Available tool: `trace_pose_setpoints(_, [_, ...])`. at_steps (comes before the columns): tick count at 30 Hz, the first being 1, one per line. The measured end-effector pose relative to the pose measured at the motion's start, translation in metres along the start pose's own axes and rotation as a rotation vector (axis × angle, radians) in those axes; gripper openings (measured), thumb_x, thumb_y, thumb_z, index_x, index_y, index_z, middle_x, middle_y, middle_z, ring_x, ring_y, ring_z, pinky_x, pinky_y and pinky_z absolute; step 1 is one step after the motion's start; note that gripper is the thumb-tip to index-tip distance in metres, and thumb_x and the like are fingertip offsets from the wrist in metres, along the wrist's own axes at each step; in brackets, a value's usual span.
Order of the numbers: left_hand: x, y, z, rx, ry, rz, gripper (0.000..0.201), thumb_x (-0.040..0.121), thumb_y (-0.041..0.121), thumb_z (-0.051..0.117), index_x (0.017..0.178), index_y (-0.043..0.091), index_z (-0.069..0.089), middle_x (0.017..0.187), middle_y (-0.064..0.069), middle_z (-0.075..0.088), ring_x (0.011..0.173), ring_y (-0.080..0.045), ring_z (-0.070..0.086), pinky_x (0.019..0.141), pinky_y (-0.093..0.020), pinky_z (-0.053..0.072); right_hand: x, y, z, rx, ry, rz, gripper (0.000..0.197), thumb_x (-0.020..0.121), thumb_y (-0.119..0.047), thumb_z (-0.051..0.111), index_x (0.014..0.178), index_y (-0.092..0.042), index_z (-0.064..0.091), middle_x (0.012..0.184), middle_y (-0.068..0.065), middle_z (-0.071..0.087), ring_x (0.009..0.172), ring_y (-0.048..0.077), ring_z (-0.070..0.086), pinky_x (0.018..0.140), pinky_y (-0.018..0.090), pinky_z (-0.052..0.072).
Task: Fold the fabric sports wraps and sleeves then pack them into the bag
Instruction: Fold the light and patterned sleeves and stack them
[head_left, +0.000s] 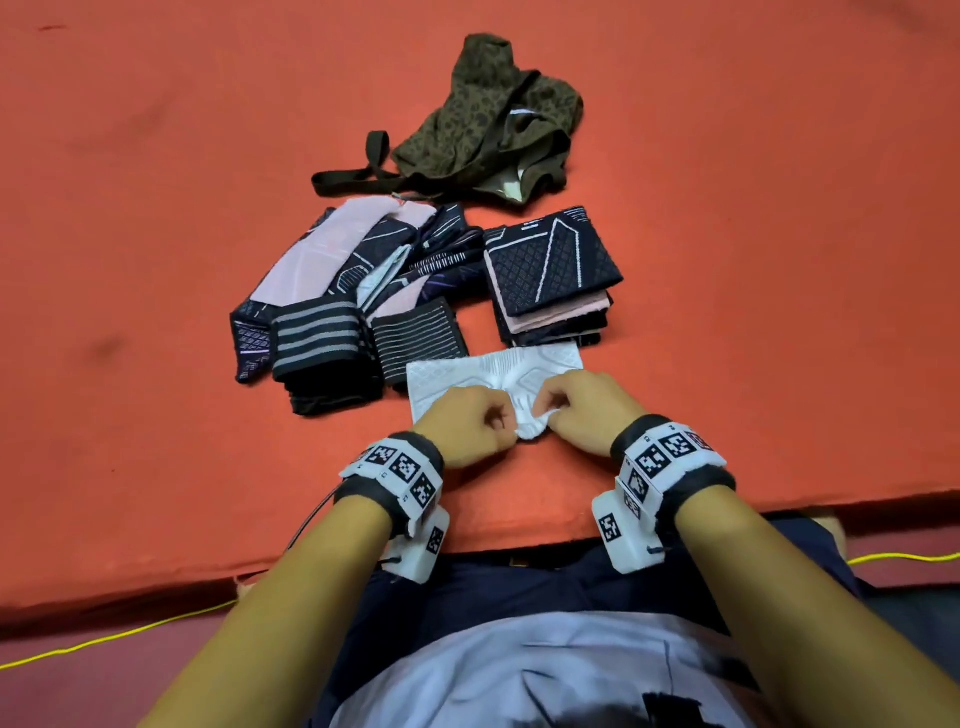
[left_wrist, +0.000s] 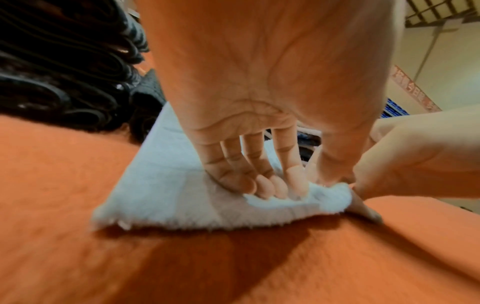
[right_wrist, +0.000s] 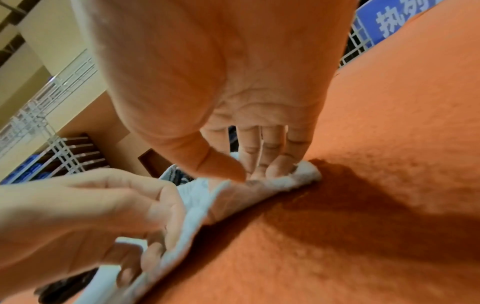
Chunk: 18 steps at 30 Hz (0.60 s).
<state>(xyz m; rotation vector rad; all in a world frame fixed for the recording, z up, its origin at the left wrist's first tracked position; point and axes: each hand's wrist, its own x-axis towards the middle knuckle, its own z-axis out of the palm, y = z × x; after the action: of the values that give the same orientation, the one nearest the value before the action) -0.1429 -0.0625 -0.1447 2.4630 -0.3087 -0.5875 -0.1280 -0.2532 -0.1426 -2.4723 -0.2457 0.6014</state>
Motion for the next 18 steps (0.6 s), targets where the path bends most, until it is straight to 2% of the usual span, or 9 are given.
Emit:
trace_pose_setpoints(2, [0.005,-0.002,-0.002,-0.074,0.053,-0.025,0.004,0.084,0.021,0.067,0.083,0.018,0.068,0.080,0.003,0.069,0.070,-0.008,0.058,0.073,-0.026,0.049,0.000,0.000,-0.003,0.081,0.047,0.021,0.035,0.079,-0.002,0.051,0.095,-0.026,0.070,0.106,-0.004,0.067,0.098,0.017,0.061,0.091,0.027,0.048])
trace_pose_setpoints(4, [0.010,-0.006,-0.004,-0.099,0.092,-0.041,0.002,0.086,0.017,0.064,0.087,0.018,0.065,0.081,0.004,0.067,0.072,-0.009,0.058,0.071,-0.022,0.047,0.003,0.000,-0.006,0.091,0.143,0.059,0.039,0.079,-0.001,0.050,0.109,-0.020,0.067,0.118,0.003,0.057,0.108,0.022,0.055,0.096,0.031,0.045])
trace_pose_setpoints(6, [0.013,-0.011,-0.003,-0.077,0.105,-0.044,0.005,0.088,0.015,0.063,0.089,0.019,0.063,0.077,0.008,0.062,0.072,-0.009,0.056,0.067,-0.020,0.044,0.005,0.002,-0.006,0.040,0.179,0.128,0.042,0.083,-0.006,0.053,0.123,-0.019,0.058,0.127,0.008,0.046,0.119,0.029,0.044,0.100,0.035,0.040])
trace_pose_setpoints(8, [0.017,-0.014,0.000,-0.051,0.115,-0.049,0.007,0.087,0.018,0.064,0.089,0.024,0.061,0.075,0.011,0.061,0.072,-0.010,0.056,0.068,-0.026,0.047,0.005,0.001,-0.006,0.032,0.164,0.193,0.049,0.086,-0.012,0.056,0.134,-0.017,0.047,0.133,0.011,0.040,0.125,0.032,0.037,0.101,0.036,0.036])
trace_pose_setpoints(11, [0.023,-0.015,0.005,0.031,0.114,-0.059,0.007,0.088,0.027,0.063,0.090,0.031,0.058,0.074,0.011,0.059,0.072,-0.010,0.056,0.068,-0.031,0.048,0.006,0.001,-0.006,0.137,0.201,0.217,0.061,0.086,-0.014,0.061,0.141,-0.013,0.035,0.135,0.016,0.043,0.125,0.035,0.043,0.100,0.036,0.038])
trace_pose_setpoints(13, [0.023,-0.014,0.006,0.057,0.129,-0.051,0.006,0.088,0.029,0.062,0.092,0.032,0.058,0.073,0.011,0.058,0.074,-0.012,0.056,0.067,-0.031,0.047,0.007,0.003,-0.010,0.281,0.215,0.251,0.061,0.088,-0.012,0.061,0.142,-0.011,0.032,0.127,0.016,0.054,0.112,0.033,0.054,0.087,0.032,0.042])
trace_pose_setpoints(15, [0.023,-0.012,0.007,0.053,0.152,-0.054,0.006,0.088,0.030,0.062,0.092,0.031,0.059,0.073,0.011,0.057,0.075,-0.013,0.056,0.066,-0.030,0.046,0.006,0.003,-0.014,0.394,0.254,0.277,0.049,0.089,-0.012,0.062,0.132,-0.009,0.039,0.115,0.011,0.061,0.097,0.027,0.058,0.077,0.029,0.040])
trace_pose_setpoints(16, [0.023,-0.012,0.007,0.048,0.161,-0.059,0.005,0.088,0.030,0.062,0.092,0.030,0.060,0.073,0.010,0.057,0.075,-0.013,0.056,0.065,-0.030,0.044,0.004,0.001,-0.015,0.432,0.280,0.271,0.040,0.089,-0.013,0.062,0.125,-0.011,0.044,0.111,0.007,0.062,0.095,0.022,0.058,0.076,0.027,0.040])
trace_pose_setpoints(18, [0.021,-0.012,0.008,0.038,0.184,-0.074,0.006,0.087,0.032,0.063,0.092,0.031,0.060,0.074,0.010,0.058,0.073,-0.010,0.055,0.064,-0.029,0.042,0.002,-0.002,-0.014,0.551,0.263,0.195,0.025,0.089,-0.014,0.064,0.114,-0.013,0.058,0.107,0.000,0.068,0.095,0.018,0.064,0.081,0.029,0.048])
